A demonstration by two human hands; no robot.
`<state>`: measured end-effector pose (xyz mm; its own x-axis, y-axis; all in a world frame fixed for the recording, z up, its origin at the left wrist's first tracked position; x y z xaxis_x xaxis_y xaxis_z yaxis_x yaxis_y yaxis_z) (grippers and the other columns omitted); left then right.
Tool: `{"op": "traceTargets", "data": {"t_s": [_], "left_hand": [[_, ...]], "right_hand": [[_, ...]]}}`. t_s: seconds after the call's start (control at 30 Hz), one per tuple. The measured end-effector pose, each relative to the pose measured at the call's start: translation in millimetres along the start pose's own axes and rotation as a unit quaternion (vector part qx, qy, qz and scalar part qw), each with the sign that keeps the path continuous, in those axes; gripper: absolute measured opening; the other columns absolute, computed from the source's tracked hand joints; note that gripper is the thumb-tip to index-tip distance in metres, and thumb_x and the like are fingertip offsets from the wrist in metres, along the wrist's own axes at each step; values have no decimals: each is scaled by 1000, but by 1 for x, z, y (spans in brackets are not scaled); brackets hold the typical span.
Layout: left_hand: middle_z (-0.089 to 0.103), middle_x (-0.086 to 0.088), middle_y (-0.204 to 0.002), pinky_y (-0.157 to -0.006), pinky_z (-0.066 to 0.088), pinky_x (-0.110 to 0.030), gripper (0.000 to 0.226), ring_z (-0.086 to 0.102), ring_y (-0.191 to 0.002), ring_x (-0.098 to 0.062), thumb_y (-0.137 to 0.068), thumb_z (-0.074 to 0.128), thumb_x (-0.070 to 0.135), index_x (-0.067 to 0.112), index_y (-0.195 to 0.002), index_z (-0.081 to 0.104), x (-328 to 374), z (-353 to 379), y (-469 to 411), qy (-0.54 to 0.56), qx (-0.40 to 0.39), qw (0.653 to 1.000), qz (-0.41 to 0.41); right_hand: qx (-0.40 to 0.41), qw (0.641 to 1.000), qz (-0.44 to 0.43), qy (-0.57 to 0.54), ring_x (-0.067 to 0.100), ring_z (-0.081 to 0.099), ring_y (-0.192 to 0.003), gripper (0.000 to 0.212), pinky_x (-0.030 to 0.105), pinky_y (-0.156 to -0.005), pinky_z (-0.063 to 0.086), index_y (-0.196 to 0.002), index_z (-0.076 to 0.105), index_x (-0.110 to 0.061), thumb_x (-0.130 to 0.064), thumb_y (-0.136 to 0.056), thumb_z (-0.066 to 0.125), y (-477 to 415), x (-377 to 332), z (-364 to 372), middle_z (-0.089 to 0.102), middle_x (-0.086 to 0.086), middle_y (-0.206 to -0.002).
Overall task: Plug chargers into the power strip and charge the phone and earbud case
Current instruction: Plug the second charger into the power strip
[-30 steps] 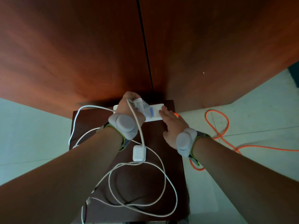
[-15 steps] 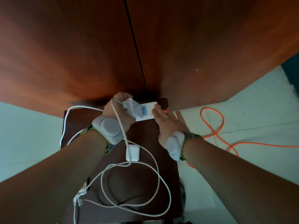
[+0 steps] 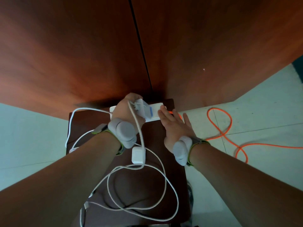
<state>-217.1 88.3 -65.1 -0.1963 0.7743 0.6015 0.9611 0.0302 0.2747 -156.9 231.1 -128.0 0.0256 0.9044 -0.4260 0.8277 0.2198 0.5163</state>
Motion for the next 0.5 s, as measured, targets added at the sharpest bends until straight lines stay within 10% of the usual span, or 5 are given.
{"op": "traceTargets", "data": {"t_s": [0.5], "left_hand": [[65,0,-100,-80,54,-40,40,62,-89,-25,-74,64,14,28,-110,53,9,12,-12,-109,-61,992,17]], "right_hand": [[-10,1000,-1,-22,19,-11,-146,88,48,-118,-5,-147,-7,-34,-7,-79,41,-1,1,4,-21,-21,-154]]}}
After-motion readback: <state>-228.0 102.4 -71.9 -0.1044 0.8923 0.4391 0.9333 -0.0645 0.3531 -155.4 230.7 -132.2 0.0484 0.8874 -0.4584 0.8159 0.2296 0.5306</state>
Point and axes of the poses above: each hand's wrist, its own y-axis away from the middle knuckle, its own z-axis out of the palm, x = y × z, the point moved 6 cm from there along -y, towards the middle knuckle
